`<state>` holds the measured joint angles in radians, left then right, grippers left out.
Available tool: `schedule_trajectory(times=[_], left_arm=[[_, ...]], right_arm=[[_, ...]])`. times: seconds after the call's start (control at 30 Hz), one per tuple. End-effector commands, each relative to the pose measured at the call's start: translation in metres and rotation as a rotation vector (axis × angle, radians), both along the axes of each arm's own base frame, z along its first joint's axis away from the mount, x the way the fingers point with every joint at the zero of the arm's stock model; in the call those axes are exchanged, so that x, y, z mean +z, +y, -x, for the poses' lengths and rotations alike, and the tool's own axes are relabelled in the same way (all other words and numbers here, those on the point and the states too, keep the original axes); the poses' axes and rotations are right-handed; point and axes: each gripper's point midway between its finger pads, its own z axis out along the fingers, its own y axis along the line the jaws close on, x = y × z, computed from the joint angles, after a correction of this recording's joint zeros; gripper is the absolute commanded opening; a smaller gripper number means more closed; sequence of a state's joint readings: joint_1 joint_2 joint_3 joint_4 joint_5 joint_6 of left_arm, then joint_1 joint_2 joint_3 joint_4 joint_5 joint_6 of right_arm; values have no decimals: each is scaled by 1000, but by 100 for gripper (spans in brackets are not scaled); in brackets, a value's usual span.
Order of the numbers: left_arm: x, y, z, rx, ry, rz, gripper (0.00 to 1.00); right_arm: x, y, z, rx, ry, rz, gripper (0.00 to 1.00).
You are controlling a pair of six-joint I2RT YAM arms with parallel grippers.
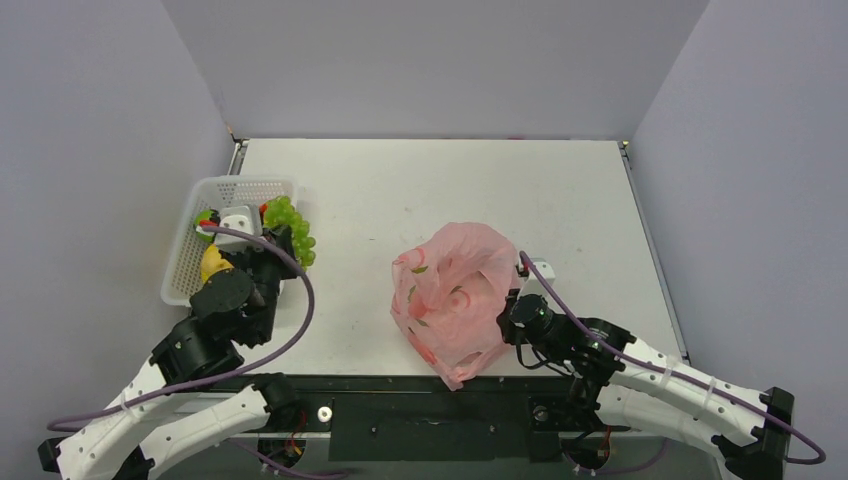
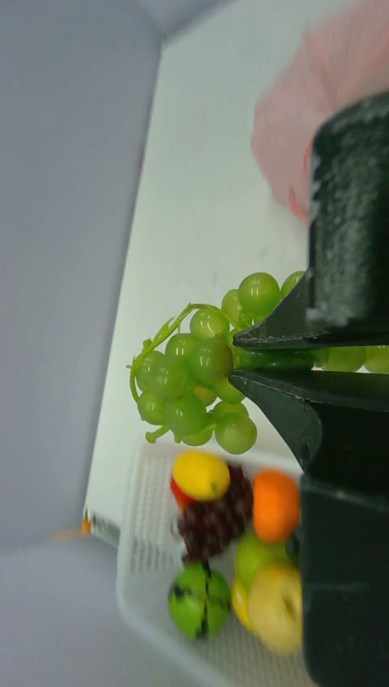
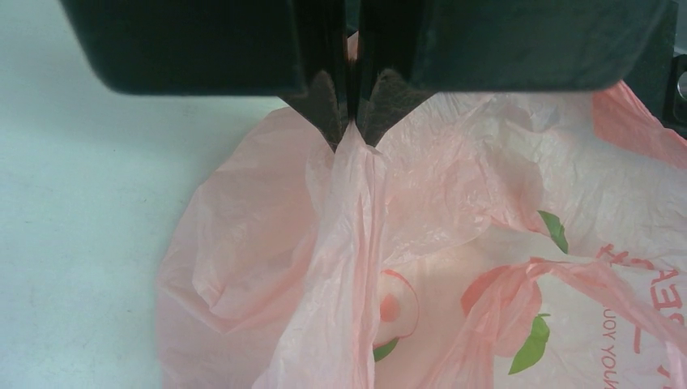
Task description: Take the fake fruits out of the plastic bag
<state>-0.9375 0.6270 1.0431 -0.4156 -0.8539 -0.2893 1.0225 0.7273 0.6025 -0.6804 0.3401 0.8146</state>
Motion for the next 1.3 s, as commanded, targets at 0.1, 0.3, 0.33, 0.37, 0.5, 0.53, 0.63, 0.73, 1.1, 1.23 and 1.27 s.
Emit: schedule_trajectory(times=[0.1, 0.3, 0.33, 0.37, 0.5, 0.53, 0.63, 0.73, 1.1, 1.23, 1.27], left_arm=[[-42, 85, -8, 428, 53, -411, 0], [-77, 101, -64, 424, 232, -395, 0], [-88, 120, -74, 480, 287, -359, 0], [-89, 133, -82, 481, 300, -317, 0], [-100, 158, -108, 500, 357, -251, 0], [-107, 161, -116, 508, 382, -257, 0], [-120, 181, -127, 557, 412, -254, 0], [-139, 193, -136, 563, 454, -247, 0], [-169, 215, -137, 543, 499, -121, 76], [-166, 208, -134, 512, 484, -102, 77], [-164, 205, -134, 496, 474, -96, 77]], right_arm=[[23, 10, -14, 0, -63, -13, 0], [29, 13, -15, -2, -64, -32, 0], [29, 12, -15, -6, -67, -33, 0], [30, 12, -15, -7, -68, -35, 0], [30, 11, -12, -16, -59, -59, 0], [29, 11, -12, -22, -59, -69, 0], [32, 11, -13, -24, -65, -76, 0], [37, 11, -14, -21, -73, -67, 0], [36, 8, -18, -27, -76, -15, 0], [36, 10, -18, -18, -74, -9, 0], [37, 11, -19, -16, -75, -13, 0]])
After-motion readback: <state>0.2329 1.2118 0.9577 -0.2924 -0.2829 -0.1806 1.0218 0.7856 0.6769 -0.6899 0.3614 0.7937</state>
